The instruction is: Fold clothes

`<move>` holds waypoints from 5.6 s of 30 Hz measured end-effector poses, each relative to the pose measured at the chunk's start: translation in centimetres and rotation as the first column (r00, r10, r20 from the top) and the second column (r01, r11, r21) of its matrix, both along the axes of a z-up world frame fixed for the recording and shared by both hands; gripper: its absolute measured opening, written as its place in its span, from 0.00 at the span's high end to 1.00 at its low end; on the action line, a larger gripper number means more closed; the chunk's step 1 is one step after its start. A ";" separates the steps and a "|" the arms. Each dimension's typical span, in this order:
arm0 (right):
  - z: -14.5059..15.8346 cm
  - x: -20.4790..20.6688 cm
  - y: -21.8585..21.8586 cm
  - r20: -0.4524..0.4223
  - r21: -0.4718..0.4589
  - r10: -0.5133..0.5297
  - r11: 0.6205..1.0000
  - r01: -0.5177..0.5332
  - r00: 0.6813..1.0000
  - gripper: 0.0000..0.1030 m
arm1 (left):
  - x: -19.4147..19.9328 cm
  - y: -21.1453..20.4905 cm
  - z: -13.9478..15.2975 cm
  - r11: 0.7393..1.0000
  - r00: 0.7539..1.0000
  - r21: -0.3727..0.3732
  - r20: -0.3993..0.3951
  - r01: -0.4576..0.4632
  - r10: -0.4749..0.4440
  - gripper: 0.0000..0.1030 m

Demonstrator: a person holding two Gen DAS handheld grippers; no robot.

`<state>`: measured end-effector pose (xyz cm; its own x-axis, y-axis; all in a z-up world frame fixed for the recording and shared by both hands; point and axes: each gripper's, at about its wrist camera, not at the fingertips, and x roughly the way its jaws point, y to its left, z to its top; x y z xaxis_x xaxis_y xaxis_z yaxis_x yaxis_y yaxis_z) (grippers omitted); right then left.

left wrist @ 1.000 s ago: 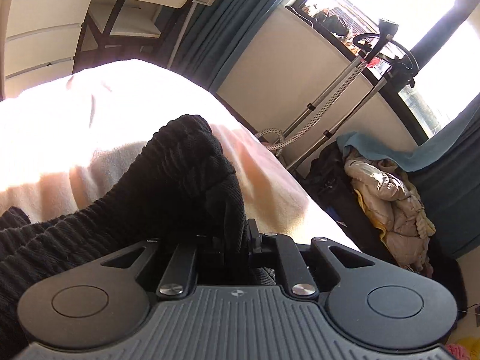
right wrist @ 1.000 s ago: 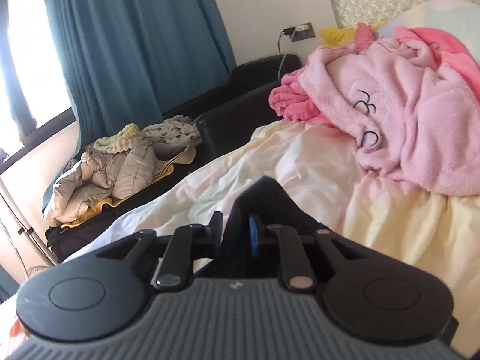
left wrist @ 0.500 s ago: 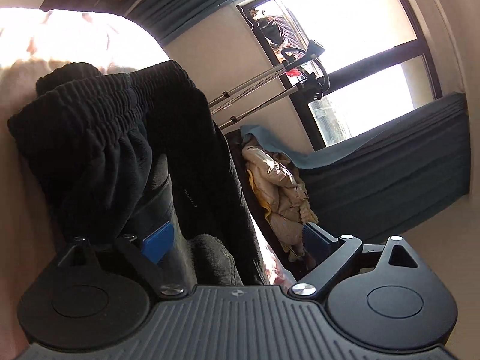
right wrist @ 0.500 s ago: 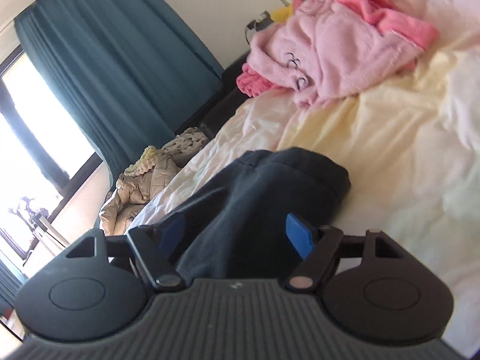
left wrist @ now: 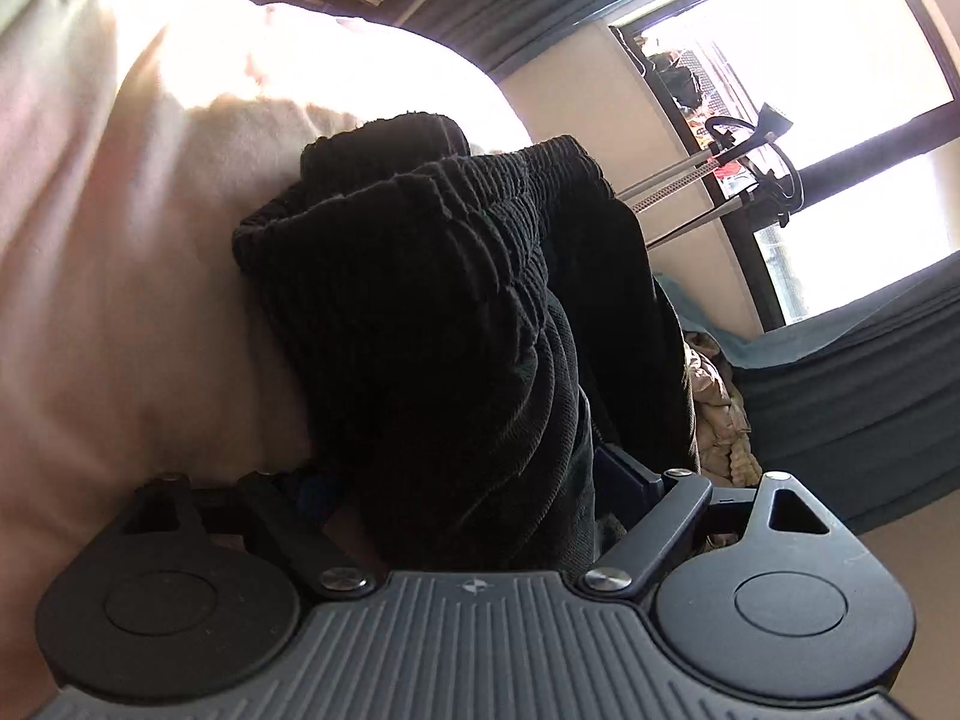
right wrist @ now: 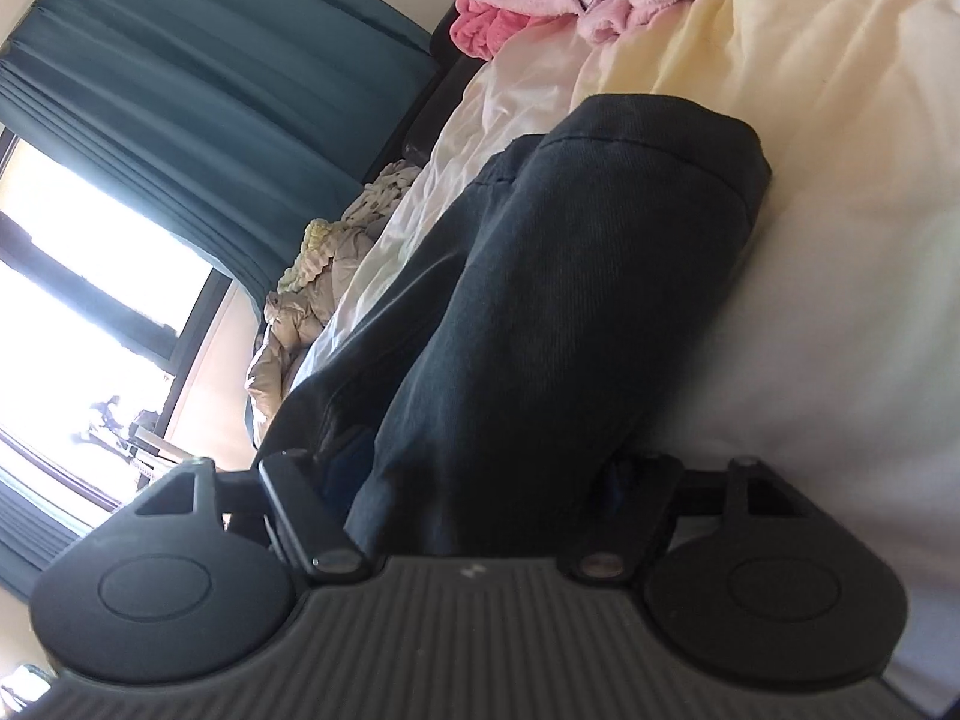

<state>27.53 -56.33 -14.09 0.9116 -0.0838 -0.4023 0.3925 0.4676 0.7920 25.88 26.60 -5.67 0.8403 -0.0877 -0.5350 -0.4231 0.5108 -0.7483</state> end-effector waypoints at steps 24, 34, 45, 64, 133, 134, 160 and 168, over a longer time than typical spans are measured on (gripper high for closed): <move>11.4 -11.3 3.0 -0.086 -0.129 -0.092 0.988 0.081 0.992 0.86 | -12.5 5.3 12.3 0.993 0.998 0.114 0.056 0.002 -0.009 0.84; 5.3 -19.9 3.3 -0.221 0.180 -0.073 0.977 0.115 0.972 0.71 | -19.6 7.2 8.0 0.990 1.000 0.140 -0.007 0.019 -0.018 0.74; 1.3 -25.3 2.2 -0.070 0.346 -0.131 0.926 0.148 0.989 0.47 | -25.3 2.3 10.2 0.890 0.991 0.439 -0.025 0.126 -0.128 0.10; 5.3 -29.3 5.1 -0.176 0.074 -0.390 0.910 0.407 0.904 0.80 | -13.3 -30.3 10.9 0.383 0.616 0.700 -0.103 0.603 -0.781 0.09; 4.0 -26.4 8.9 -0.234 0.050 -0.185 0.978 0.202 0.954 0.49 | -14.6 -32.3 9.8 0.366 0.639 0.716 -0.145 0.595 -0.755 0.25; 3.9 -26.5 9.1 -0.233 0.068 -0.171 0.979 0.191 0.957 0.46 | -15.2 -30.9 9.7 0.389 0.657 0.706 -0.143 0.592 -0.740 0.25; -0.1 -19.9 3.6 0.054 0.367 -0.118 0.926 0.091 0.991 0.30 | -15.5 -23.3 3.9 0.569 0.809 0.651 -0.121 0.502 -0.575 0.20; 0.5 -19.0 1.8 0.185 0.332 -0.124 0.942 0.057 0.975 0.45 | -14.6 -24.5 2.8 0.538 0.806 0.676 -0.142 0.503 -0.575 0.17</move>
<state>8.49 -54.57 -13.60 0.9705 -0.0666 -0.2316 0.2390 0.1438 0.9603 11.31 2.10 -2.91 0.8004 -0.2002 -0.5650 0.1493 0.9795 -0.1355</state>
